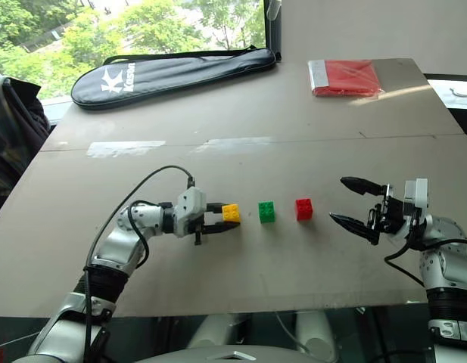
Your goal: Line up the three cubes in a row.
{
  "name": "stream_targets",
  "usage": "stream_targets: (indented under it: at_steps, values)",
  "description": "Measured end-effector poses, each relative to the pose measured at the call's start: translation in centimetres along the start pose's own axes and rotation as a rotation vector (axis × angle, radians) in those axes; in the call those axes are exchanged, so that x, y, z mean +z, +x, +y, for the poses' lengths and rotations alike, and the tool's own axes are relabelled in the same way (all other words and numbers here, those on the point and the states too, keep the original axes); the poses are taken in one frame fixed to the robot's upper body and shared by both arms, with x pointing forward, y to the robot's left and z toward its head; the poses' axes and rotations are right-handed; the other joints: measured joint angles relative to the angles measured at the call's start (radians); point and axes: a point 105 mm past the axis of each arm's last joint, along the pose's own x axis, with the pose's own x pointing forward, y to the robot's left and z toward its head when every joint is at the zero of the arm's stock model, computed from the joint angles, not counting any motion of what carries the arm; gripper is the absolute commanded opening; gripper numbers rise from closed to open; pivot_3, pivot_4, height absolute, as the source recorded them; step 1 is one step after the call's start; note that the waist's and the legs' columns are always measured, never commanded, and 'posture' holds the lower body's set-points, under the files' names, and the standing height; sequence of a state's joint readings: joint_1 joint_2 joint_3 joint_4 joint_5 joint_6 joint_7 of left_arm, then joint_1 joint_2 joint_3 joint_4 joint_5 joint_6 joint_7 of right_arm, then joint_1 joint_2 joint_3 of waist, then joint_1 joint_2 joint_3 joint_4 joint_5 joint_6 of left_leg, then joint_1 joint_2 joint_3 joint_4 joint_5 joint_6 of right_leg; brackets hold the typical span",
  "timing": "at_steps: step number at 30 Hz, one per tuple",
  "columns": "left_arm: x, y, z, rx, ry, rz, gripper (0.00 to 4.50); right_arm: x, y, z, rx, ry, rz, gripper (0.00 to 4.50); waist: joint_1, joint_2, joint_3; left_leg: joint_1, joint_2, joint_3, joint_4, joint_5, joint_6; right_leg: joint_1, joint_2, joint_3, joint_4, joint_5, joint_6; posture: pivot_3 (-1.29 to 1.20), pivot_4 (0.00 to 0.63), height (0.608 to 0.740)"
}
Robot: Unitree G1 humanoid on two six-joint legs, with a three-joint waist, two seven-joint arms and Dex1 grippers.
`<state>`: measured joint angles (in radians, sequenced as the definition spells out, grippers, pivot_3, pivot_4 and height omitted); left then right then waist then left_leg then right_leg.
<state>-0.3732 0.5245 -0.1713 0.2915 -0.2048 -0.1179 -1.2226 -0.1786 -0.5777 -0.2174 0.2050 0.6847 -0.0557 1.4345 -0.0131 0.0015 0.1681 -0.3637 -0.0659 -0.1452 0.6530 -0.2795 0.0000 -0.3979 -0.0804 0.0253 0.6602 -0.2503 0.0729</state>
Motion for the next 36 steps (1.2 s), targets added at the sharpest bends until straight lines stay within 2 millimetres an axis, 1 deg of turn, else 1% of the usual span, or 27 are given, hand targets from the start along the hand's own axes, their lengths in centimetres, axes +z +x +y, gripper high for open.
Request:
stream_targets:
  at_steps: [6, 9, 12, 26, 36]
  values:
    - [-0.22, -0.18, 0.81, -0.090, 0.001, -0.001, 1.34, -0.02, 0.01, 0.05, 0.002, 0.001, 0.000, 4.50, -0.003, 0.000, 0.000, 0.000, 0.000, 0.000, 0.000, 0.000, 0.000, 0.000, 0.000, 0.000, 0.000, 0.000, 0.000, 0.00, 0.150, 0.732]
    - [-0.21, -0.37, 0.22, -0.165, -0.020, -0.013, 1.34, -0.02, 0.01, 0.06, 0.003, 0.002, 0.000, 4.50, -0.006, 0.000, 0.000, 0.000, 0.000, 0.000, 0.000, 0.000, 0.000, 0.000, 0.000, 0.000, 0.000, 0.000, 0.000, 0.00, 0.150, 0.732]
    - [-0.28, -0.42, -0.08, -0.204, -0.027, -0.014, 1.34, 0.02, 0.05, 0.03, 0.005, 0.003, -0.001, 4.50, -0.004, 0.000, 0.000, 0.000, 0.000, 0.000, 0.000, 0.000, 0.000, 0.000, 0.000, 0.000, 0.000, 0.000, 0.000, 0.00, 0.150, 0.732]
    - [-0.52, -0.36, 0.53, -0.169, -0.015, -0.002, 1.34, 0.15, 0.16, 0.12, 0.014, -0.001, -0.001, 4.50, -0.004, 0.000, 0.000, 0.002, 0.000, 0.000, 0.001, 0.000, 0.000, 0.000, 0.001, 0.000, 0.002, 0.000, 0.000, 0.00, 0.150, 0.732]
    - [-0.62, -0.27, 0.23, -0.130, -0.010, -0.009, 1.34, 0.25, 0.08, 0.35, 0.041, -0.001, 0.001, 4.50, -0.003, 0.000, 0.000, 0.002, 0.000, 0.000, 0.001, 0.000, 0.000, 0.001, 0.001, 0.000, 0.002, 0.000, 0.000, 0.00, 0.150, 0.732]
